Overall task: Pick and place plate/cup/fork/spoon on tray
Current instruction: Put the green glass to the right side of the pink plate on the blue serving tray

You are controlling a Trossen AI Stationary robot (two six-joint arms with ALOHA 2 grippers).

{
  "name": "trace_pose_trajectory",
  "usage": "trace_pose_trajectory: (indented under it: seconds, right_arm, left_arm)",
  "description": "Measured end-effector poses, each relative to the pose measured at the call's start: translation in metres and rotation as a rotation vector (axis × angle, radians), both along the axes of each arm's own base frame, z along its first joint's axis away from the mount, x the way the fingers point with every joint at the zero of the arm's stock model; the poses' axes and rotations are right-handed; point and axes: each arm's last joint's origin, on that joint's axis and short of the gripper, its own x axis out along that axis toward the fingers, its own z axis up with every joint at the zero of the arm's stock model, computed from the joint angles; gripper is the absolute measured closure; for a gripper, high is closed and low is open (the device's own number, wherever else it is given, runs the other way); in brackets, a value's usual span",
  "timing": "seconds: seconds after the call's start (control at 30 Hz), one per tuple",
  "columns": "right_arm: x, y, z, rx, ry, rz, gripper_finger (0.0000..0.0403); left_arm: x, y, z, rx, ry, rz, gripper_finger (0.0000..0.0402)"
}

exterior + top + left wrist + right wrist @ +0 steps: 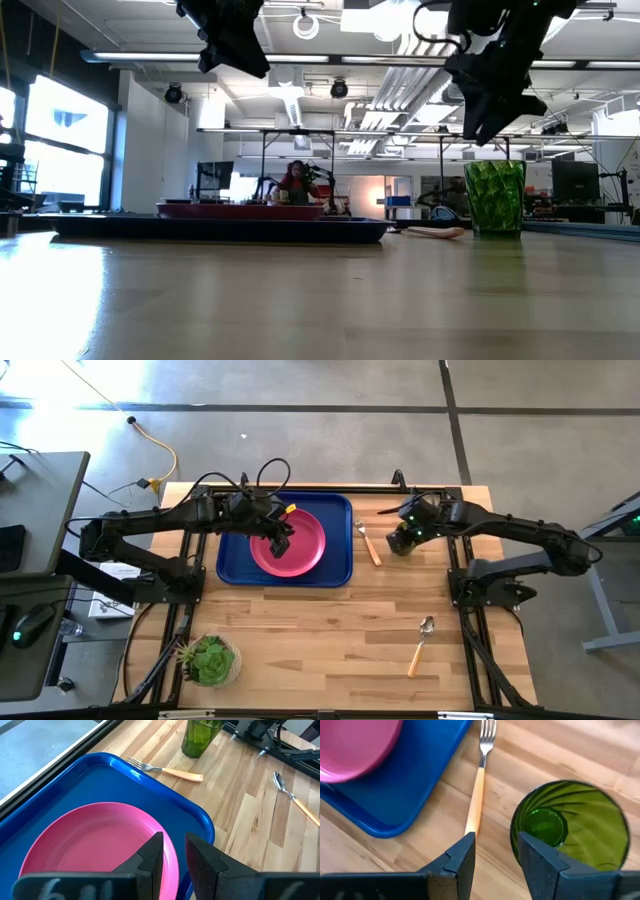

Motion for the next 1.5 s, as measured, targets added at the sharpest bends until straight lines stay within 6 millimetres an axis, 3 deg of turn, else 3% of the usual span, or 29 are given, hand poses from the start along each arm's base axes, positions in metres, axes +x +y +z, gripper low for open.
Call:
trace_pose_trajectory:
  seconds: [0.33, 0.63, 0.77, 0.97, 1.17, 1.3, 1.5]
  right_arm:
    - [0.018, -0.006, -0.027, 0.071, 0.134, 0.007, 0.0265]
    - [0.023, -0.009, -0.037, 0.064, 0.187, -0.003, 0.0268]
    - [0.024, -0.011, -0.038, 0.069, 0.193, -0.02, 0.0298]
    - [0.023, -0.013, -0.039, 0.071, 0.194, -0.047, 0.0386]
    - [0.022, -0.013, -0.039, 0.065, 0.2, -0.049, 0.0393]
    - [0.024, -0.014, -0.028, 0.052, 0.204, -0.037, 0.0398]
    - [0.035, -0.019, 0.013, -0.059, 0.137, -0.005, 0.0401]
  left_arm:
    - [0.0, 0.0, 0.0, -0.014, -0.006, 0.025, 0.0332]
    - [0.0, 0.001, 0.0, -0.015, -0.007, 0.039, 0.0332]
    - [0.0, 0.001, 0.0, -0.011, -0.006, 0.043, 0.0332]
    - [0.0, 0.001, 0.0, -0.01, -0.006, 0.043, 0.0332]
    - [0.0, 0.001, 0.0, -0.009, -0.006, 0.044, 0.0332]
    - [0.0, 0.001, 0.0, -0.009, -0.006, 0.044, 0.0332]
    - [0.0, 0.001, 0.0, -0.009, -0.006, 0.044, 0.0332]
